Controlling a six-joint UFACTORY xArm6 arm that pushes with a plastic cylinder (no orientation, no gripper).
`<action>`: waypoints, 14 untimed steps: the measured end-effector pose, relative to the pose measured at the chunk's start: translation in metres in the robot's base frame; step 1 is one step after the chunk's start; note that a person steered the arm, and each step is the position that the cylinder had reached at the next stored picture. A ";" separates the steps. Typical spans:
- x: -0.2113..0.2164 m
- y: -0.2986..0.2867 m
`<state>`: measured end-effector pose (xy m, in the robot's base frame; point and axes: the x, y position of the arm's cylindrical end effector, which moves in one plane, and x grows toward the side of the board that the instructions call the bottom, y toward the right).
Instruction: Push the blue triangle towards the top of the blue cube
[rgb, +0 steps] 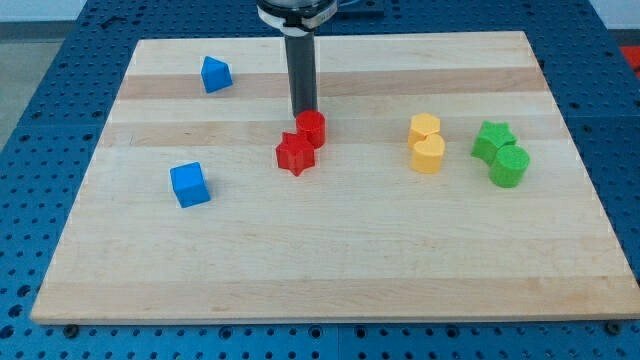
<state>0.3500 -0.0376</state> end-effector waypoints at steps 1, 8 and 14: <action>-0.044 0.001; -0.054 -0.113; -0.094 -0.128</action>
<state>0.2564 -0.1653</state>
